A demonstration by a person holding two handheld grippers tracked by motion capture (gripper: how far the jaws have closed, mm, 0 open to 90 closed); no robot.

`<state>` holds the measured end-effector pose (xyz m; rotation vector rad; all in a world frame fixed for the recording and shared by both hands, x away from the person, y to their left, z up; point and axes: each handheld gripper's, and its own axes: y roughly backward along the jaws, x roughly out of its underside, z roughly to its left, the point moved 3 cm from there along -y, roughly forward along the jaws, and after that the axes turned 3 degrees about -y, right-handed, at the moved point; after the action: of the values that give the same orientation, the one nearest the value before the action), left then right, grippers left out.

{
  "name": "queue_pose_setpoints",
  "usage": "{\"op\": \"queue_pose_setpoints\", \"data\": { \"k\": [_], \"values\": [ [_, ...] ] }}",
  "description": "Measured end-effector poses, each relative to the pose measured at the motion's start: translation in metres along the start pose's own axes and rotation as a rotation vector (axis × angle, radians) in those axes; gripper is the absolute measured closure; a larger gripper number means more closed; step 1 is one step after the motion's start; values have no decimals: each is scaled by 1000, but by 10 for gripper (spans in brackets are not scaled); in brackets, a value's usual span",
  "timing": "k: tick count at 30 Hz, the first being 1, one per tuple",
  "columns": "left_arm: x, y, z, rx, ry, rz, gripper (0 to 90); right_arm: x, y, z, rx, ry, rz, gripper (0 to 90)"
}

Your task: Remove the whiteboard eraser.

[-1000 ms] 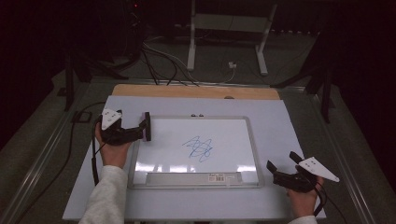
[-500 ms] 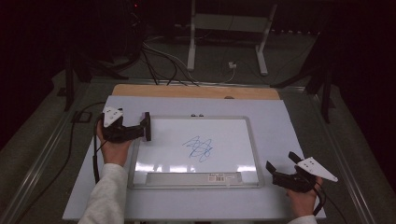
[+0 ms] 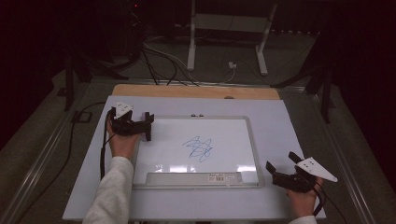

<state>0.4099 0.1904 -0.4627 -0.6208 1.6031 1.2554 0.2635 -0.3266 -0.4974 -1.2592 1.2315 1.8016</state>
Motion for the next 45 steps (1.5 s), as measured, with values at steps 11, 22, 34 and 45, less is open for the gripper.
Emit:
{"op": "queue_pose_setpoints", "data": {
  "k": [11, 22, 34, 45],
  "values": [
    [8, -15, 5, -36, 17, 58, 8, 0, -3, 2, -12, 3, 1, 2],
    [16, -28, 4, -45, 18, 112, 8, -1, -3, 3, -11, 9, -6, 3],
    [27, -34, 0, -20, 53, 221, 67, -2, -3, 2, -13, 7, -8, 3],
    [32, -29, -10, -24, 45, 246, 179, -2, -3, 2, -13, 11, -9, 3]
  ]
}}
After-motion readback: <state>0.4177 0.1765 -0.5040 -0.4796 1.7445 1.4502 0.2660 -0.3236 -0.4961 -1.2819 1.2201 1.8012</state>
